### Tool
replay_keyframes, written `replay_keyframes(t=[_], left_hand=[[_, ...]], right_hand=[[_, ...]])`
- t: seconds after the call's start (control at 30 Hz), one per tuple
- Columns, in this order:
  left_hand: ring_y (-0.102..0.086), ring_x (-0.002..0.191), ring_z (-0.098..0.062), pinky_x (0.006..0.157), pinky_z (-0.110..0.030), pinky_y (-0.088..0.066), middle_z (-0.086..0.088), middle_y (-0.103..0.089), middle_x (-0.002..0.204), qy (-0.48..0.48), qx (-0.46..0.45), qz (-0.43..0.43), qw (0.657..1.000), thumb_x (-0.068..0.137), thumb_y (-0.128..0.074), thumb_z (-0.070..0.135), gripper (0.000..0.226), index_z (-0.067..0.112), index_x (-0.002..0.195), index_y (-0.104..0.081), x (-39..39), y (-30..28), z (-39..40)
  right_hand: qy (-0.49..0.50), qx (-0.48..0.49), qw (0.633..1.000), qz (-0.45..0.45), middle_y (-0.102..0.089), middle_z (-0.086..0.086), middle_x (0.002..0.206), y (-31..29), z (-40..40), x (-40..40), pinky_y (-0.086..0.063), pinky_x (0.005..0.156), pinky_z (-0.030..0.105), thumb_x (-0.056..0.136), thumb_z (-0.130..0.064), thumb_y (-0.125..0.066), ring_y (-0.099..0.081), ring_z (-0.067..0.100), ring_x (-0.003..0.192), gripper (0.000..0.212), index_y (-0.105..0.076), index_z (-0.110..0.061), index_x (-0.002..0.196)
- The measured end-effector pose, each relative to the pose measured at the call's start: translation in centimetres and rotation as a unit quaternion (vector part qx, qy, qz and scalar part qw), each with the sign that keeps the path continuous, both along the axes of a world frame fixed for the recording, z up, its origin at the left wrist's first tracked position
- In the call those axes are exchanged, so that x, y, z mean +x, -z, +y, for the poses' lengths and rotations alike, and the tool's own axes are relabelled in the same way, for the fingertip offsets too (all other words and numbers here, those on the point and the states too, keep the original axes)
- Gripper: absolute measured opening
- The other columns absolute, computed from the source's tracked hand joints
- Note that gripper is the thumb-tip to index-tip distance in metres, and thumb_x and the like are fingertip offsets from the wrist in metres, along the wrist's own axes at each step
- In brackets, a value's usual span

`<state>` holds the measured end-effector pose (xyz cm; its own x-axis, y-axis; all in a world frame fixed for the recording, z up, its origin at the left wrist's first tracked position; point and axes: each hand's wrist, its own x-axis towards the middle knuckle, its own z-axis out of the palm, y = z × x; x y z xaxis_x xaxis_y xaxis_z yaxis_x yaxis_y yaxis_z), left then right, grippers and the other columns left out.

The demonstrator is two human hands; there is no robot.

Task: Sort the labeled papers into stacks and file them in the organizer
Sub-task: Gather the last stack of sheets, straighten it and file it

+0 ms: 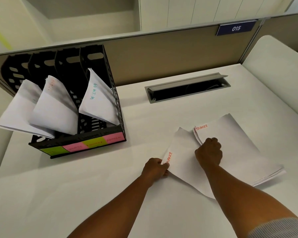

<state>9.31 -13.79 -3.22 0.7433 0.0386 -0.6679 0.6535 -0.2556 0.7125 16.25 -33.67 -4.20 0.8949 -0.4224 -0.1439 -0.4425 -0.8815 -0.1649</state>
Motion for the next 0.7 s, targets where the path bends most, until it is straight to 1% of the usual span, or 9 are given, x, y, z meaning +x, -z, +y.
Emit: replay_keyframes(t=[0.1,0.23,0.33,0.4,0.43,0.53,0.57,0.63,0.7], left_hand=[[-0.071,0.066,-0.014,0.058,-0.019,-0.053,-0.003,-0.074,0.084,-0.001,0.0,-0.004,1.0,0.089,-0.064,0.027,0.015,0.015,0.095,-0.069,0.2,0.4,0.2],[-0.071,0.068,-0.016,0.069,-0.025,-0.057,-0.006,-0.075,0.089,-0.012,0.01,-0.009,1.0,0.091,-0.06,0.027,0.015,0.015,0.097,-0.068,0.3,0.7,0.5],[-0.072,0.068,-0.015,0.063,-0.024,-0.057,-0.005,-0.074,0.093,-0.033,0.015,-0.02,0.999,0.093,-0.057,0.026,0.018,0.014,0.102,-0.066,0.3,0.9,0.8],[-0.073,0.075,-0.02,0.066,-0.033,-0.058,-0.004,-0.074,0.09,-0.044,0.02,-0.031,0.998,0.094,-0.055,0.027,0.017,0.016,0.102,-0.065,0.5,0.9,1.1],[-0.073,0.078,-0.022,0.067,-0.034,-0.058,-0.003,-0.073,0.089,-0.059,0.015,-0.036,0.998,0.094,-0.055,0.027,0.016,0.017,0.101,-0.064,0.5,0.7,1.2],[-0.067,0.073,-0.024,0.06,-0.029,-0.059,-0.008,-0.069,0.096,-0.13,-0.007,-0.04,0.991,0.096,-0.052,0.026,0.015,0.016,0.101,-0.063,0.6,0.3,1.7],[-0.068,0.076,-0.027,0.062,-0.032,-0.06,-0.011,-0.069,0.099,-0.153,-0.007,-0.046,0.987,0.097,-0.051,0.026,0.014,0.017,0.098,-0.062,0.7,0.2,2.0],[-0.068,0.086,-0.031,0.076,-0.043,-0.061,-0.012,-0.068,0.102,-0.19,0.003,-0.059,0.98,0.096,-0.05,0.027,0.014,0.017,0.098,-0.06,0.8,0.4,2.6],[-0.065,0.085,-0.025,0.082,-0.043,-0.058,-0.007,-0.066,0.103,-0.223,0.023,-0.072,0.972,0.096,-0.052,0.028,0.022,0.014,0.112,-0.056,0.7,0.3,3.3]], right_hand=[[0.005,0.004,1.0,0.01,-0.048,0.013,0.111,0.1,-0.1,0.0,-0.048,0.078,0.038,0.082,-0.007,-0.053,-0.051,0.032,0.103,0.025,-0.058,-0.002,0.105],[-0.002,0.003,1.0,-0.004,-0.054,0.011,0.106,0.0,-0.6,0.0,-0.047,0.075,0.035,0.084,-0.005,-0.05,-0.055,0.029,0.098,0.023,-0.061,-0.003,0.104],[-0.01,0.001,1.0,-0.021,-0.057,0.01,0.101,-0.2,0.1,-0.4,-0.046,0.073,0.034,0.085,-0.004,-0.047,-0.058,0.028,0.095,0.022,-0.062,-0.003,0.102],[-0.016,0.01,0.999,-0.032,-0.058,0.01,0.099,-0.3,1.1,-1.0,-0.046,0.071,0.033,0.086,-0.005,-0.047,-0.059,0.028,0.093,0.02,-0.061,-0.002,0.098],[-0.02,0.018,0.999,-0.035,-0.059,0.01,0.098,-0.4,1.6,-1.3,-0.045,0.071,0.033,0.086,-0.006,-0.046,-0.06,0.028,0.091,0.019,-0.061,-0.002,0.097],[-0.047,0.046,0.997,-0.045,-0.059,0.009,0.096,-0.5,3.5,-2.1,-0.046,0.071,0.032,0.086,-0.009,-0.045,-0.06,0.028,0.087,0.018,-0.061,-0.004,0.091],[-0.058,0.058,0.996,-0.045,-0.058,0.009,0.096,-0.5,4.2,-2.3,-0.047,0.072,0.033,0.085,-0.009,-0.045,-0.06,0.028,0.086,0.017,-0.061,-0.004,0.09],[-0.084,0.083,0.992,-0.039,-0.058,0.009,0.095,-0.6,6.0,-2.7,-0.049,0.074,0.034,0.084,-0.009,-0.044,-0.061,0.03,0.085,0.017,-0.06,-0.004,0.089],[-0.105,0.116,0.987,-0.035,-0.058,0.01,0.095,-0.5,8.1,-3.1,-0.048,0.075,0.034,0.083,-0.009,-0.045,-0.061,0.031,0.086,0.016,-0.059,-0.004,0.088]])
